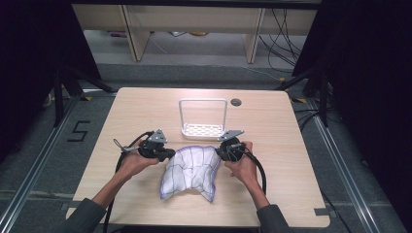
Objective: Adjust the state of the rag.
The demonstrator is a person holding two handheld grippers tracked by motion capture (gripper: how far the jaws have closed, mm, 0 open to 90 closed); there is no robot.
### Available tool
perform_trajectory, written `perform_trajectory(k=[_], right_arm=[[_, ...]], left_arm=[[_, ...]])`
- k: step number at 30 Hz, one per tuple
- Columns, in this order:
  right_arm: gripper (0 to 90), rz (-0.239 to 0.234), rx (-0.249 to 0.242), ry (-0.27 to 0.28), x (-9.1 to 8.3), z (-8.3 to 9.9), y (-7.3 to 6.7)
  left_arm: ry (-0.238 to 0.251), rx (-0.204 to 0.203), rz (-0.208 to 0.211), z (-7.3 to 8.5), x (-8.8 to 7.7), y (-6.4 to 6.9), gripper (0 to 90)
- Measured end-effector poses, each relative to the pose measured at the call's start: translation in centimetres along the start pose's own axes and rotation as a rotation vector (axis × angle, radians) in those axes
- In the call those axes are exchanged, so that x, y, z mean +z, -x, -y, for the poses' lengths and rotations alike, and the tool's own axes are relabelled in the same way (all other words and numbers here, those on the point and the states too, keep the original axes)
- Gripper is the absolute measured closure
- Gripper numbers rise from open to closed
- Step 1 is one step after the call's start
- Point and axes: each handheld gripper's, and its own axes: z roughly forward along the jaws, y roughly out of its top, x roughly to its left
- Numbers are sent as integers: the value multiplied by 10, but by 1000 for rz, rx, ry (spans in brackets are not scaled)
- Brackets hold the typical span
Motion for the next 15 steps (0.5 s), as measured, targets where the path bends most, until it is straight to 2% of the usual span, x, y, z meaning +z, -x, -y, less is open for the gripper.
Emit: perform_trajectory(k=[1, 2, 3, 4, 5, 7, 8, 9, 10, 11, 12, 14, 15], right_arm=[[732, 20, 16, 2, 4, 0, 0], [732, 20, 16, 2, 4, 0, 0], [657, 34, 31, 4, 5, 0, 1], [613, 54, 20, -2, 2, -2, 4], [569, 62, 32, 1, -1, -3, 3], [506, 88, 60, 26, -11, -4, 1], [479, 70, 63, 30, -21, -3, -4], [448, 44, 41, 25, -35, 1, -13], [448, 44, 41, 25, -35, 1, -13], [432, 21, 41, 21, -48, 7, -24], [432, 21, 41, 21, -48, 7, -24], [410, -21, 64, 50, -61, 21, -41], [405, -46, 72, 28, -67, 26, -47]], left_arm=[[7, -11, -6, 1, 1, -1, 774], [20, -30, -13, 2, 2, -2, 774], [17, -48, -16, 3, 0, -4, 729], [25, -67, -16, 4, 0, -5, 668], [28, -85, -19, 4, -2, -6, 602], [35, -146, -6, 6, -12, -5, 499], [35, -156, 1, 8, -17, -3, 448], [46, -175, 6, 10, -20, 0, 395], [47, -192, 8, 12, -25, 4, 395], [46, -199, 21, 15, -31, 7, 359], [52, -217, 20, 19, -37, 11, 359], [60, -257, 52, 31, -51, 22, 308], [57, -267, 63, 36, -56, 27, 297]])
